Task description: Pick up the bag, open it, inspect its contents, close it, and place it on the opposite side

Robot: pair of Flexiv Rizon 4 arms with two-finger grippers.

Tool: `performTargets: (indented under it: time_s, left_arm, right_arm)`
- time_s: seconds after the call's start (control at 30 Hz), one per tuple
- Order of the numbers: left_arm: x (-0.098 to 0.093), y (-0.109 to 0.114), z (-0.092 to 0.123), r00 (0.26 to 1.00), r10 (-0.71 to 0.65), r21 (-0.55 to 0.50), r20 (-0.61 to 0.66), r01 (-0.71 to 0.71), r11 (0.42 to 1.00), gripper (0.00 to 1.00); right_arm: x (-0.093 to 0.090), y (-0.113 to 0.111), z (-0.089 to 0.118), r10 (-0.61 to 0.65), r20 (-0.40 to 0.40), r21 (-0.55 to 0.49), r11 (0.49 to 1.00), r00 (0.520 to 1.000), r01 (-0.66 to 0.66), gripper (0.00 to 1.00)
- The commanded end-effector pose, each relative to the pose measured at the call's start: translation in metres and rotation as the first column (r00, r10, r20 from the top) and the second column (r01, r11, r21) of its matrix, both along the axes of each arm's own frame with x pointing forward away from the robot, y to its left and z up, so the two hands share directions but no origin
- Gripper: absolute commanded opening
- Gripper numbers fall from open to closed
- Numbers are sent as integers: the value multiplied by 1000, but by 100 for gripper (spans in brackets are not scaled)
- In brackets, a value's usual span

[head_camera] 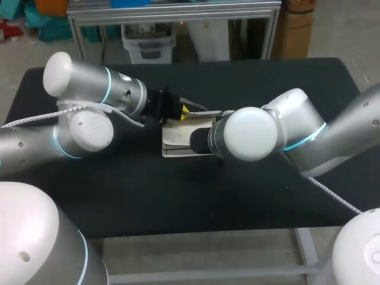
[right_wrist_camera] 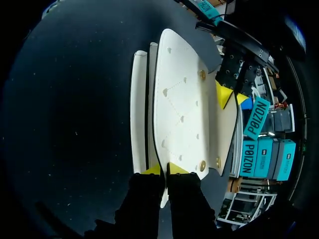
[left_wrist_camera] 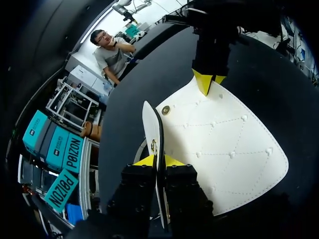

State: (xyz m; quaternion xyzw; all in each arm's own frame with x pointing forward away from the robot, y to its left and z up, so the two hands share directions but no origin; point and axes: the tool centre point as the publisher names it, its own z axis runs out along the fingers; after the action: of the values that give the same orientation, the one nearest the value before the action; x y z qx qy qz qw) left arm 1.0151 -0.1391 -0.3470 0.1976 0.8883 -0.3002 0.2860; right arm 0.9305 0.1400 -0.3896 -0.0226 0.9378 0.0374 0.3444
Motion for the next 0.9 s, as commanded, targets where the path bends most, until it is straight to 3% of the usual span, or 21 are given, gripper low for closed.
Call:
performTargets:
  time_s: [0.03, 0.3, 0.37, 0.47, 0.53, 0.57, 0.6, 0.9]
  left_arm:
    - [3, 3, 4, 999, -6, 2, -35, 6, 1000, 0]
    - [4, 3, 10, 997, -13, 27, -75, 15, 1000, 0]
    - [4, 2, 7, 997, -16, 33, -80, 19, 999, 22]
    - [5, 1, 4, 996, -18, 37, -88, 22, 999, 33]
    - [6, 1, 3, 996, -17, 40, -91, 21, 999, 31]
    - [6, 1, 3, 996, -17, 40, -92, 21, 999, 25]
    - [7, 1, 3, 996, -15, 40, -93, 19, 999, 0]
    - [8, 2, 3, 994, 18, 59, -105, -12, 998, 0]
  right_arm:
    - [-1, -1, -4, -1, 4, 1, 1000, 1000, 1, 0]
    - [-1, -1, -4, -1, 4, 1, 1000, 1000, 1, 0]
    - [-1, -1, -4, -1, 4, 1, 1000, 1000, 1, 0]
    - [-1, -1, -4, -1, 4, 1, 1000, 1000, 1, 0]
    - [-1, -1, -4, -1, 4, 1, 1000, 1000, 1, 0]
    - [-1, -1, -4, -1, 4, 1, 1000, 1000, 1, 0]
    - [-1, -1, -4, -1, 4, 1, 1000, 1000, 1, 0]
    - [-1, -1, -4, -1, 4, 1, 1000, 1000, 1, 0]
